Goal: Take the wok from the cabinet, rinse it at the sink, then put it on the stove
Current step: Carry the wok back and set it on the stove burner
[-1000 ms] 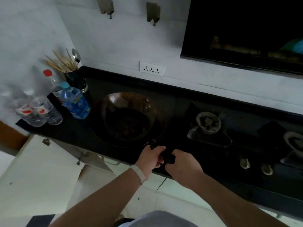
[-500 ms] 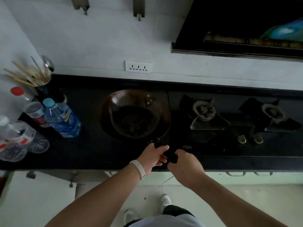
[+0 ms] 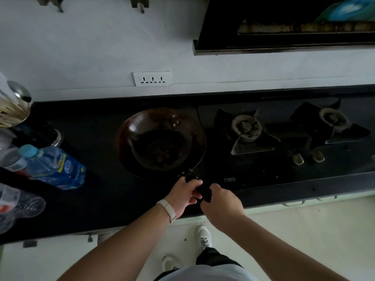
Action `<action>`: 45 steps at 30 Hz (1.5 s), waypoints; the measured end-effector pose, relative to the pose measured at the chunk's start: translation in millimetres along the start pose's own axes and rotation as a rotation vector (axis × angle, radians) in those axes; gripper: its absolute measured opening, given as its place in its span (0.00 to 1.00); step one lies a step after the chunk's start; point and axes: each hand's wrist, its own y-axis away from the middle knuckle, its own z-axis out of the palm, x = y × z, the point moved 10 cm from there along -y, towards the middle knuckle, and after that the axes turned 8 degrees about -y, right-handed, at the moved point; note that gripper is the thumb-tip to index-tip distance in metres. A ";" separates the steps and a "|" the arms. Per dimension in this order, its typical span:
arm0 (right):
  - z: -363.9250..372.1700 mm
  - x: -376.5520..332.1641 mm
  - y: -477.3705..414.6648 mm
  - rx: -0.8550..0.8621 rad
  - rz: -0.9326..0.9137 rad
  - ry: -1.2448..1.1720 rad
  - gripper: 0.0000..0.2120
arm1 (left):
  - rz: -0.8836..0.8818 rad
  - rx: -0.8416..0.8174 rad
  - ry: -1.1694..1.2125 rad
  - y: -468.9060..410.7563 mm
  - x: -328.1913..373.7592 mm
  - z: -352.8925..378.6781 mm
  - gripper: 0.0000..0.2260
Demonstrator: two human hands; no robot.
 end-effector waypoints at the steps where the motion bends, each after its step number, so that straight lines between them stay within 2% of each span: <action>1: 1.1 1.6 -1.5 0.006 0.005 -0.003 0.09 | -0.006 -0.005 -0.004 -2.8 -1.5 0.8 0.06; 11: 18.4 12.1 -9.7 0.032 0.040 -0.064 0.12 | -0.015 -0.078 -0.090 -17.6 -5.7 0.8 0.11; 17: 41.3 5.3 -7.1 -0.050 0.066 -0.235 0.10 | -0.047 -0.083 -0.214 -7.8 -2.5 -15.9 0.06; 19: 48.3 0.4 -5.0 -0.088 0.058 -0.270 0.10 | -0.046 -0.054 -0.228 -0.5 -5.4 -22.8 0.07; 22: 61.4 -9.6 -0.3 -0.143 0.014 -0.273 0.11 | -0.044 0.002 -0.189 11.1 -13.5 -34.7 0.17; 24: 69.5 -20.5 4.4 -0.174 -0.036 -0.267 0.13 | -0.054 0.029 -0.111 20.1 -18.7 -43.5 0.15; 27: 80.5 -36.7 11.0 -0.216 -0.101 -0.269 0.13 | -0.062 0.076 -0.021 41.6 -21.2 -58.9 0.06; 34: 84.2 -61.9 2.8 -0.237 -0.219 -0.168 0.11 | -0.035 0.172 -0.037 98.8 -43.3 -97.1 0.12; 36: 79.1 -67.1 -6.0 -0.203 -0.260 -0.162 0.15 | -0.031 0.173 -0.095 112.0 -49.3 -97.3 0.11; 38: 77.8 -74.2 -15.3 -0.209 -0.304 -0.164 0.27 | -0.026 0.165 -0.119 119.0 -53.1 -91.2 0.11; 39: 78.5 -78.8 -19.4 -0.223 -0.330 -0.146 0.30 | -0.017 0.175 -0.103 119.9 -54.0 -89.4 0.11; 45: 94.3 -99.8 -40.7 -0.367 -0.445 -0.081 0.30 | 0.019 0.430 -0.021 125.5 -46.0 -121.4 0.10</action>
